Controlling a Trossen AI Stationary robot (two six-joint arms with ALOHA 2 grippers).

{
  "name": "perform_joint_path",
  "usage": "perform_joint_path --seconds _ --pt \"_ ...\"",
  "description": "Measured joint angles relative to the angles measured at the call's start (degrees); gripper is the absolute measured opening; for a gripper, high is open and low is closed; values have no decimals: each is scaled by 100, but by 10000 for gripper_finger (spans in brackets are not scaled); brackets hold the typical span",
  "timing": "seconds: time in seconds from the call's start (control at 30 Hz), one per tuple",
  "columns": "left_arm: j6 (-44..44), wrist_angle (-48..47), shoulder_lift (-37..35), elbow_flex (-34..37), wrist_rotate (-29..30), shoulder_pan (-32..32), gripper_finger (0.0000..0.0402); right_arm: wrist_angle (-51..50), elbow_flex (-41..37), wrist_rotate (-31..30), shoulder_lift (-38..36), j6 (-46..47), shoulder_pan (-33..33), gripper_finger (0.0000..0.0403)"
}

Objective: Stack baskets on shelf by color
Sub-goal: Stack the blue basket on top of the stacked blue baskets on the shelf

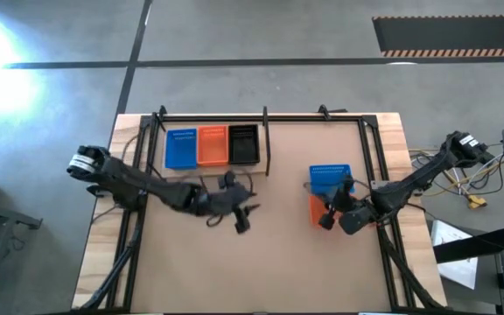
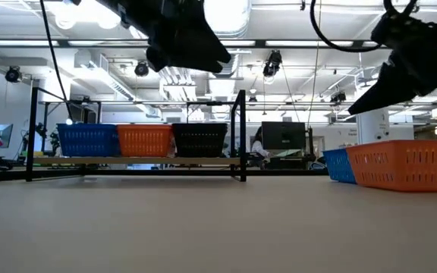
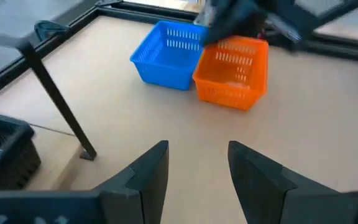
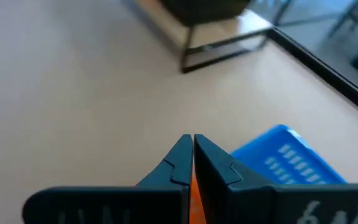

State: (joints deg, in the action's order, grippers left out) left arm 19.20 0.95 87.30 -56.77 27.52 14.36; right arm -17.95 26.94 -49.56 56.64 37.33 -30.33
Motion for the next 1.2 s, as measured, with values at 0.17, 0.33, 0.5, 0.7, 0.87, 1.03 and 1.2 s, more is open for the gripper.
perform_joint_path --seconds 0.17,0.33,0.5,0.7,0.87,1.03,1.2 --pt "3 442 439 200 876 504 150 -638 166 468 -315 244 754 13" --pt "298 416 743 281 1031 651 150 -823 226 1363 -294 75 1745 51" --pt "403 465 900 297 1035 661 150 -483 236 1930 88 -37 2518 114" --pt "446 472 912 340 1033 665 151 -432 603 2304 827 175 2927 162" --pt "452 462 912 347 1031 669 151 -694 1058 2313 1544 217 3044 160" --pt "455 469 912 351 1029 742 151 -1439 1601 2297 2214 215 3049 119" --pt "446 445 808 311 1185 1057 150 -1814 1925 2309 2659 26 2991 52"
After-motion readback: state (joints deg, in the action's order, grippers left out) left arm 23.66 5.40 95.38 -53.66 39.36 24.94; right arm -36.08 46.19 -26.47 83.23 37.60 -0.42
